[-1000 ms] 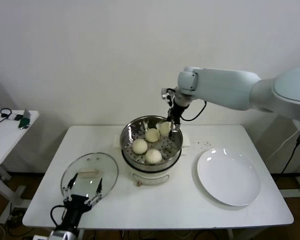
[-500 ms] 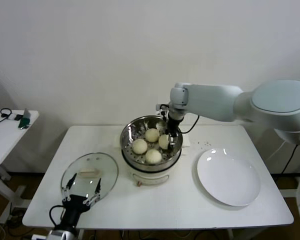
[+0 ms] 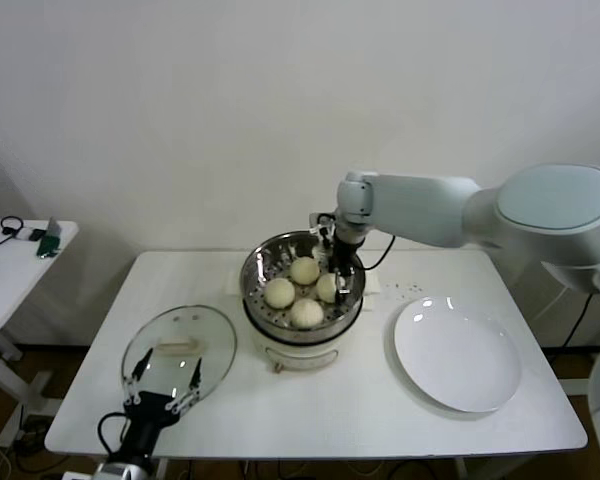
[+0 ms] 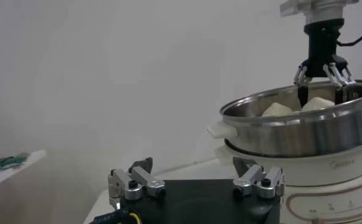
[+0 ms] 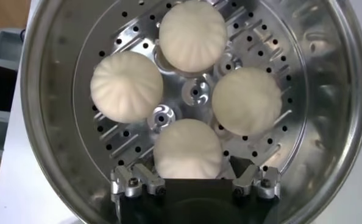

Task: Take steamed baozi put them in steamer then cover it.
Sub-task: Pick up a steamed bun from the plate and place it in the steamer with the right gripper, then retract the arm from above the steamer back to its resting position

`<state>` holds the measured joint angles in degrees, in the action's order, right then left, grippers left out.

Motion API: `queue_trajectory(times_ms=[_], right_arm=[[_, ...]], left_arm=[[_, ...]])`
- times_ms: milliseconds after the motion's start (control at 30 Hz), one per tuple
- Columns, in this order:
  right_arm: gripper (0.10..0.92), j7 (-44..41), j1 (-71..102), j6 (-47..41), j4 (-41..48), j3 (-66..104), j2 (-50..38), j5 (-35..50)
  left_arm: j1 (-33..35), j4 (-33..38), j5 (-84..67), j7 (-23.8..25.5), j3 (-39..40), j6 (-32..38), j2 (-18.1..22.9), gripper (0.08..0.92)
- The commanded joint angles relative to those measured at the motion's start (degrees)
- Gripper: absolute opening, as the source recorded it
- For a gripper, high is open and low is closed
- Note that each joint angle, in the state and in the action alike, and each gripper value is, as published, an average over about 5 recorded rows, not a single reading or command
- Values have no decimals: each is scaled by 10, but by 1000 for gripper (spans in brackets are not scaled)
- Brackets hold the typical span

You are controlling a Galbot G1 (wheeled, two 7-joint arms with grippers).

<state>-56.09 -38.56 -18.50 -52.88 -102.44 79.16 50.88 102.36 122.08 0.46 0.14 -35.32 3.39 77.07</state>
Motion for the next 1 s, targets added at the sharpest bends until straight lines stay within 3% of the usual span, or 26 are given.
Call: queue_trajectory(times_ms=[33, 367, 567, 833, 1000], right_arm=[[822, -7, -29, 4, -19, 12, -30, 26], [823, 35, -88, 33, -92, 45, -150, 81], [823, 145, -71, 89, -150, 104, -250, 87], [823, 319, 95, 187, -236, 276, -400, 78], [823, 376, 263, 217, -280, 446, -464, 49]], left_arm=[[-2, 1, 0, 0, 1, 0, 0, 823], [-7, 1, 5, 0, 4, -3, 0, 823], [-14, 1, 10, -2, 3, -7, 1, 823], [-34, -1, 19, -6, 1, -17, 3, 823], [-48, -1, 27, -8, 3, -27, 9, 823]])
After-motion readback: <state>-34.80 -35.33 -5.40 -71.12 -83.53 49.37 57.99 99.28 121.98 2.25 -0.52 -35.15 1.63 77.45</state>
